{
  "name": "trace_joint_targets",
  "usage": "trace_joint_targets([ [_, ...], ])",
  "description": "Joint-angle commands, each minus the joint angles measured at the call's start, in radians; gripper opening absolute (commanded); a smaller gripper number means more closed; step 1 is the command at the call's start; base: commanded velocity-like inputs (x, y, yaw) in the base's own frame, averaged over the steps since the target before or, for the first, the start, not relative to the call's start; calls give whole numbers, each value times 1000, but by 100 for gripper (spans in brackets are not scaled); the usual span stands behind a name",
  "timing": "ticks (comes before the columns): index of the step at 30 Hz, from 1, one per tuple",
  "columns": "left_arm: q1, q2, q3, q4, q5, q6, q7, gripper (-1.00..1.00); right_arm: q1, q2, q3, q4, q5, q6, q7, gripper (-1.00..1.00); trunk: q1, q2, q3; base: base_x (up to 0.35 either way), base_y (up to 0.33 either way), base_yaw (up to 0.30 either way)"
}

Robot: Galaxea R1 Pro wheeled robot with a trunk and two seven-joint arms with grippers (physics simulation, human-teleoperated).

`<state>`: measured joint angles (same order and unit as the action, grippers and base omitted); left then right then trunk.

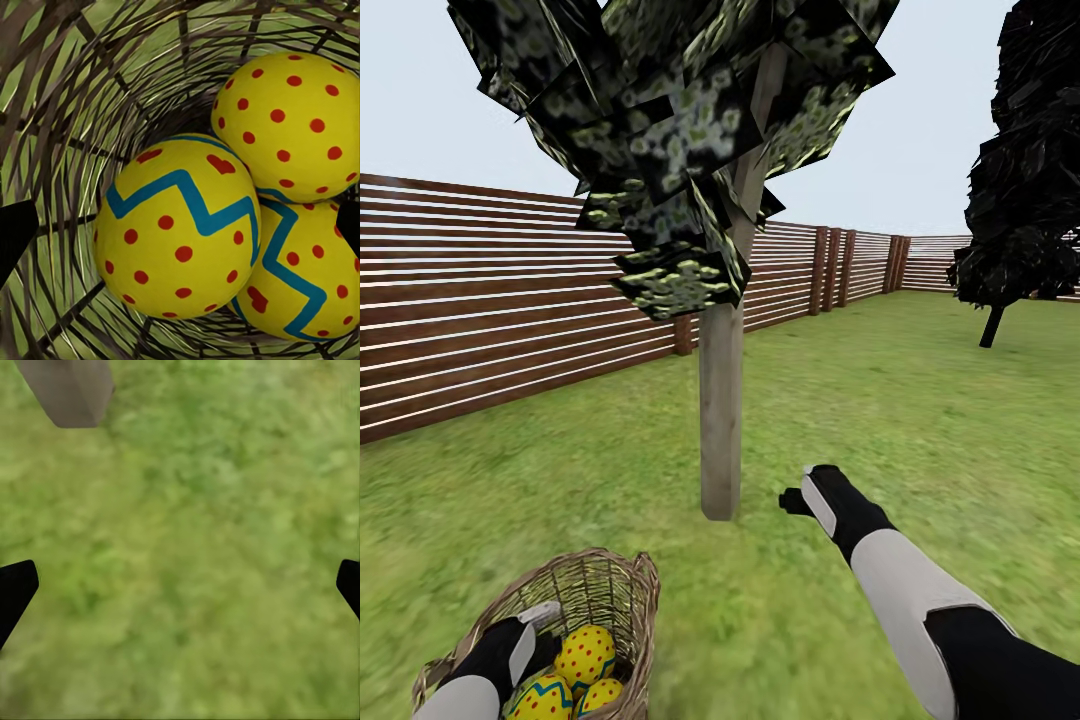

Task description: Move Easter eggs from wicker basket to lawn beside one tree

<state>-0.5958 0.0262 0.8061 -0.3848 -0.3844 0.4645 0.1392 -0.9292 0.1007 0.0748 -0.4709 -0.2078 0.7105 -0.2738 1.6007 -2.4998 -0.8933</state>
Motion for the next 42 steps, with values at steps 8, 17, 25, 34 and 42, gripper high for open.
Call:
trace_joint_targets([
  [8, -1, 0, 4, 0, -1, 3, 2, 100, 1, -5, 7, -3, -9, 2, 37, 100, 1, -1, -13, 0, 0, 0],
  [17, -1, 0, 4, 2, -1, 3, 3, 100, 2, -6, 7, -20, -9, 0, 45, 100, 1, -1, -13, 0, 0, 0],
  [25, -1, 0, 4, 3, -1, 2, 3, 100, 63, -6, 7, -193, -11, 4, 47, 100, 1, -1, -13, 0, 0, 0],
  [34, -1, 0, 4, 3, -2, 2, -49, 100, 306, -4, 9, -739, -11, 92, 47, 100, 1, -1, -13, 0, 0, 0],
  [42, -1, 0, 4, 3, -2, 3, -63, 100, 424, -4, 9, -1025, -12, 167, 47, 100, 3, -2, -28, 0, 0, 0],
])
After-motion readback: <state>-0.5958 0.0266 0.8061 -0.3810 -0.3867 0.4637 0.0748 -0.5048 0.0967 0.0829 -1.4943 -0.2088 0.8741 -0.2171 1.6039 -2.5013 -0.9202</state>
